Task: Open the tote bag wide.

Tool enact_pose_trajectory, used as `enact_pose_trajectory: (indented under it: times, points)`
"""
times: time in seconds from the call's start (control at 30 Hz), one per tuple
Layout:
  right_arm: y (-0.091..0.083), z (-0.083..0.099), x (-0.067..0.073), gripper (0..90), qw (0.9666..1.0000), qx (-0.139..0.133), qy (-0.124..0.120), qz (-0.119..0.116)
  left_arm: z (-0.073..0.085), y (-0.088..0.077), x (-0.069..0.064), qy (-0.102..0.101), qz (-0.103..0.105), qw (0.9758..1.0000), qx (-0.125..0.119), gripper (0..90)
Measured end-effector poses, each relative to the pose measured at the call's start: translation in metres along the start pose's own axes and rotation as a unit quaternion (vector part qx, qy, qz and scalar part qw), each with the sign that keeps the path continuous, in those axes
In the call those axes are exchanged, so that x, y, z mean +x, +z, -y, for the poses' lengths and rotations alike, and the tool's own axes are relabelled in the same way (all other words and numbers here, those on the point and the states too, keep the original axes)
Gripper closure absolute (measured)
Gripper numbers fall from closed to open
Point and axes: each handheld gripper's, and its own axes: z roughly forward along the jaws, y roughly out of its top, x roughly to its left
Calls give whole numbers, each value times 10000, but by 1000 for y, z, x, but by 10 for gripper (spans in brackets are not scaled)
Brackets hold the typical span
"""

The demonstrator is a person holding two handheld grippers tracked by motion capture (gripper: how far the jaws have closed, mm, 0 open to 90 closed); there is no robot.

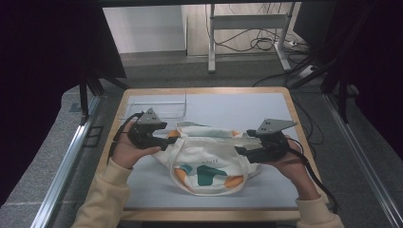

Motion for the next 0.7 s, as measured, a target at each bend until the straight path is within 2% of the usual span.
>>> enact_pose_trajectory:
  times: [0.13, 0.3, 0.47, 0.7]
  points:
    - [7, -1, 6, 302, 9998, 15, -116, -150, -3, 7, 0, 35, 68, 10000, 40, 346]
    - [18, -6, 8, 335, 9995, 95, -143, -257, -7, 16, 0, 194, 173, 9995, 163, 363]
    - [32, -16, 15, 364, 9983, 131, -301, -486, -11, 23, 2, 233, 269, 9991, 232, 421]
    - [47, -27, 23, 390, 9969, 146, -377, -677, -23, 38, 6, 232, 393, 9985, 308, 431]
